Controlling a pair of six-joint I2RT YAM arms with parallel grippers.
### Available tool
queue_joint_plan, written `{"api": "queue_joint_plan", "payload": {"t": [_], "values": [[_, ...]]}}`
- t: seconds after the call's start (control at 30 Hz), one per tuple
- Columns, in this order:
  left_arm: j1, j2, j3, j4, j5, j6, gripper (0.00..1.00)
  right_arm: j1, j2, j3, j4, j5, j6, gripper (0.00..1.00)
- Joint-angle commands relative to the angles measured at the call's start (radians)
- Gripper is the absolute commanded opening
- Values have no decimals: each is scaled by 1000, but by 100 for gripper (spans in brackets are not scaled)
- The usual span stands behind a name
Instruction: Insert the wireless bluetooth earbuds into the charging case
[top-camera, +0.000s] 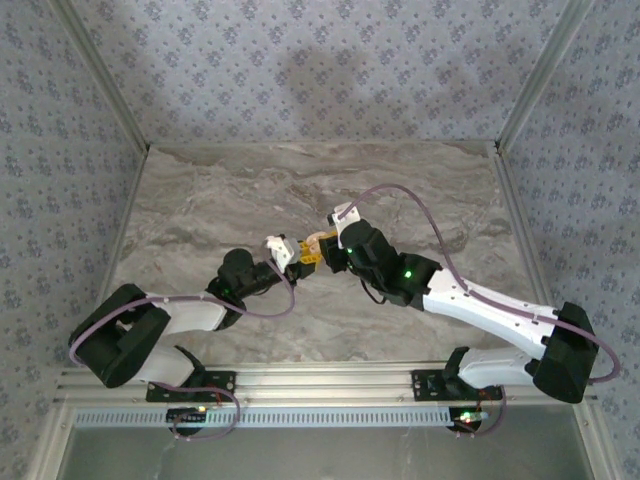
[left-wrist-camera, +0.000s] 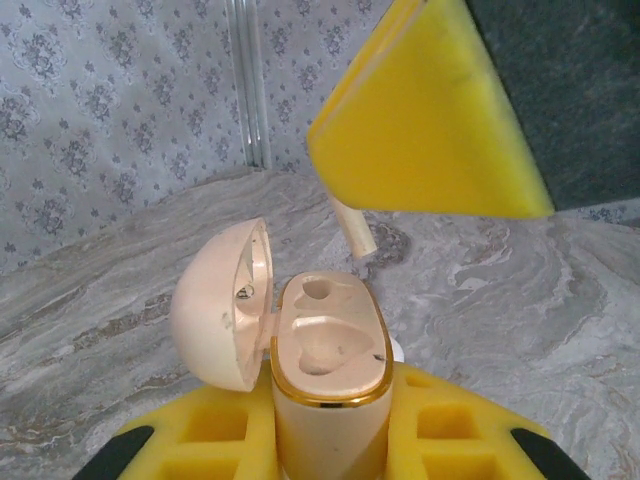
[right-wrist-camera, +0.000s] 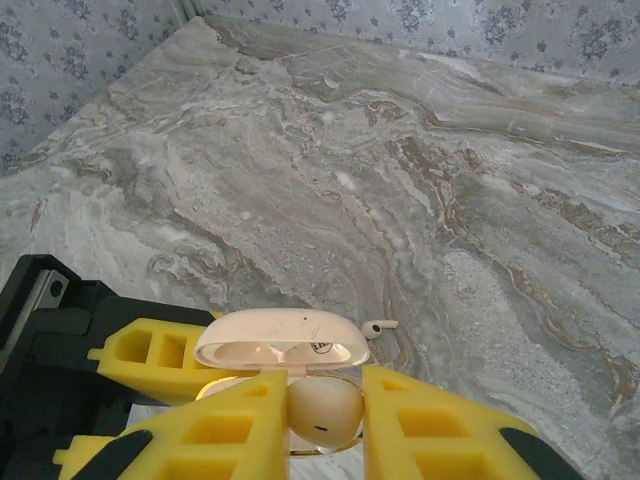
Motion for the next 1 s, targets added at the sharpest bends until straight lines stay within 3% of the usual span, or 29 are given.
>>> {"api": "queue_joint_plan", "payload": {"t": [0.0, 0.47, 0.97], "values": [[-6, -27, 23, 36, -6, 7, 18, -3, -3, 36, -3, -8, -32, 24], [-7, -58, 18, 24, 0, 4, 18, -33, 38, 38, 44, -44, -41, 24], [-8, -93, 21, -9, -27, 20, 18, 1, 40, 43, -35, -48, -72, 24]]}}
